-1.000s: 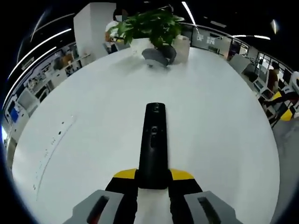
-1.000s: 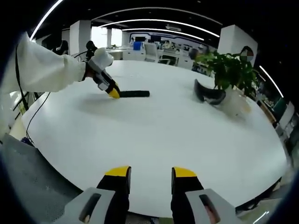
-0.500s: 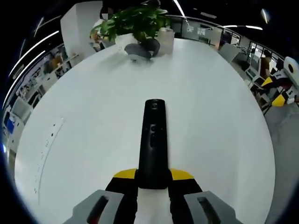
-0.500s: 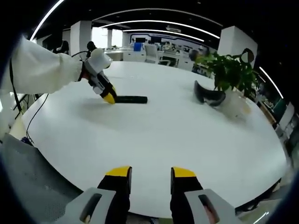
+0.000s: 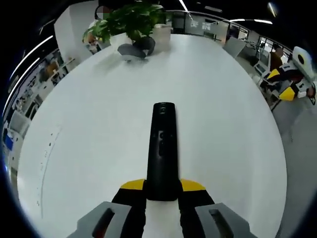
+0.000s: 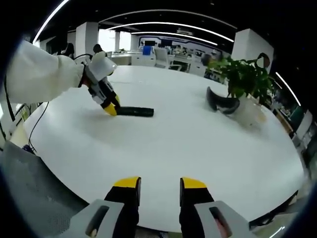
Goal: Press the specified remote control buttons in sequence, fully releasing each button before pressing the next.
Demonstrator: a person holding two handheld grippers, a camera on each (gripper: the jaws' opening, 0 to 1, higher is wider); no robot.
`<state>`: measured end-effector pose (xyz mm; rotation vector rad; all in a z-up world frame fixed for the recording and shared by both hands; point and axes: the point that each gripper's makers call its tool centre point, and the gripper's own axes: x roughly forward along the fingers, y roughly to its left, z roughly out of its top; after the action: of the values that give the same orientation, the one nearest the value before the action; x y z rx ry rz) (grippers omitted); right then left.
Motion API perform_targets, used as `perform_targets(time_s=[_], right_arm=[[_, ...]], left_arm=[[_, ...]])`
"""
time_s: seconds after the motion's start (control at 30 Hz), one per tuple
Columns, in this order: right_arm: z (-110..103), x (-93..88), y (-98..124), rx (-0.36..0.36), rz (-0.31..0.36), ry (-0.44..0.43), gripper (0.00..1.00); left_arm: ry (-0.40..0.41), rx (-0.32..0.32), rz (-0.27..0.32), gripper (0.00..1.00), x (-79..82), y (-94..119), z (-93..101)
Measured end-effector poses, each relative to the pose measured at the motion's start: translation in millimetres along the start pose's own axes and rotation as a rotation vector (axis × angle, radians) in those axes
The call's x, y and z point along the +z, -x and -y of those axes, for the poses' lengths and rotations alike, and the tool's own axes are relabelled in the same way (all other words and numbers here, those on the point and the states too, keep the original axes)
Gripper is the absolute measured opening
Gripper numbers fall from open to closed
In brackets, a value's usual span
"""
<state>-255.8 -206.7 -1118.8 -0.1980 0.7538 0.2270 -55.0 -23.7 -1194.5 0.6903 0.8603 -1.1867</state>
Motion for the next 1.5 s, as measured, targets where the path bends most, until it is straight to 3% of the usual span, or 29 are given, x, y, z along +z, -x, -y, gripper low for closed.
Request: perform_targets(time_s=[0.5, 1.23, 1.5], right_arm=[[-0.9, 0.9, 0.2, 0.004, 0.008, 0.007, 0.28], [-6.9, -1.4, -0.4, 0.017, -0.007, 0.046, 0.28], [-1.1, 6.4, 4.7, -0.013, 0.038, 0.037, 0.23]], left_arm=[[-0.044, -0.018, -0.068, 0.24, -7.5, 1.8, 32.6], [-0.048, -0.018, -0.078, 0.24, -13.8, 8.5, 82.4], [-0.062, -0.023, -0.106, 0.24, -15.9, 10.1, 94.3]])
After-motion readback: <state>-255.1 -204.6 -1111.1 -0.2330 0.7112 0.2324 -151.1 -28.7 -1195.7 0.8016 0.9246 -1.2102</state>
